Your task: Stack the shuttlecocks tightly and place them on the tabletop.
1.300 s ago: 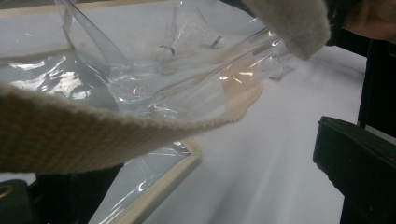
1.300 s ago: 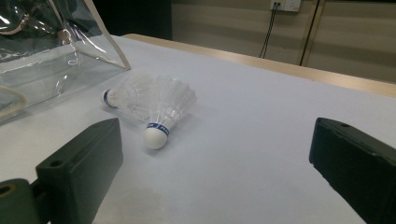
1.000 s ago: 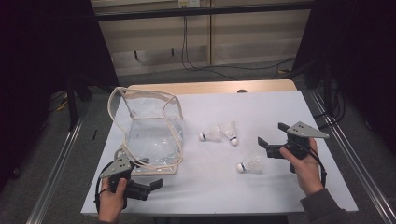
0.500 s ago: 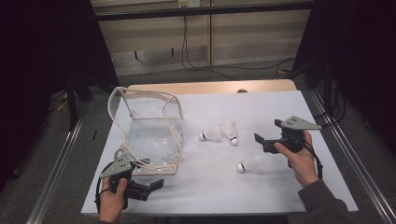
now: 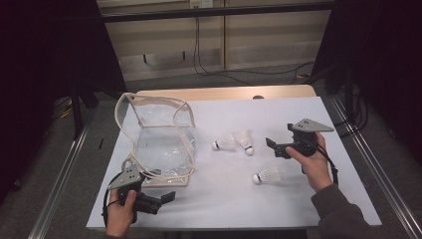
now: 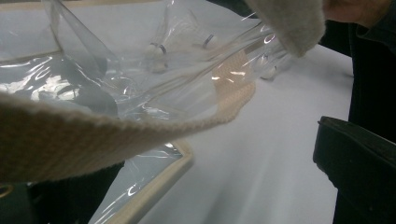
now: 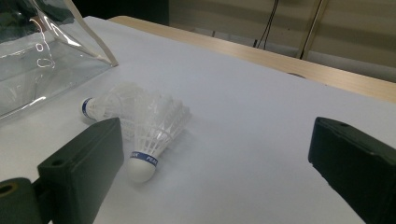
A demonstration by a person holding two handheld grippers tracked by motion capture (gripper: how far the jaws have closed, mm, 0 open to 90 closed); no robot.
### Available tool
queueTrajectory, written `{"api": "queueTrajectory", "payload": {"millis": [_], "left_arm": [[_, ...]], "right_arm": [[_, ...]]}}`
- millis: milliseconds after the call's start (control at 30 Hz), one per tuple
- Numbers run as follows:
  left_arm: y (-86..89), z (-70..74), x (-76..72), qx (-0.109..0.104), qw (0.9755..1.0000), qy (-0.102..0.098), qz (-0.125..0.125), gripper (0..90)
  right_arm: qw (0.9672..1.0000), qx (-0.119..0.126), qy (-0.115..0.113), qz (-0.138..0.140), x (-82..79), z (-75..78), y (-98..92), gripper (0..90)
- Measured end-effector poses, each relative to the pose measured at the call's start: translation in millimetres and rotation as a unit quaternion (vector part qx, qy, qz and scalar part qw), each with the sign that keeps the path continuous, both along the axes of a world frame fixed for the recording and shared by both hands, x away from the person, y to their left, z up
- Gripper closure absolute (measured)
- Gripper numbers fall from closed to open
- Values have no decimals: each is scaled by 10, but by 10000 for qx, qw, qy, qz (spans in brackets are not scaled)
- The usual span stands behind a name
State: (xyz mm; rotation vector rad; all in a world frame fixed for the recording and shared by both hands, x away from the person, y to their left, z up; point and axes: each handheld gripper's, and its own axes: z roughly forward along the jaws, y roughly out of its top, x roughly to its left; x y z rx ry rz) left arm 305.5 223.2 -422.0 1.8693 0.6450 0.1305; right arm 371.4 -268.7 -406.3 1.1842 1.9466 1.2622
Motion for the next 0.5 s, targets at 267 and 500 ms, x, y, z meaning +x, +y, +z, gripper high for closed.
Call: {"api": "queueTrajectory", "payload": {"millis": [267, 500], "left_arm": [[-2, -2, -1, -20, 10000, 1, 8, 21], [0, -1, 1, -9, 10000, 5, -11, 20]], "right_arm": [[10000, -22, 71, 2, 88, 23, 69, 29], [10000, -23, 85, 30, 145, 18, 109, 30]]}}
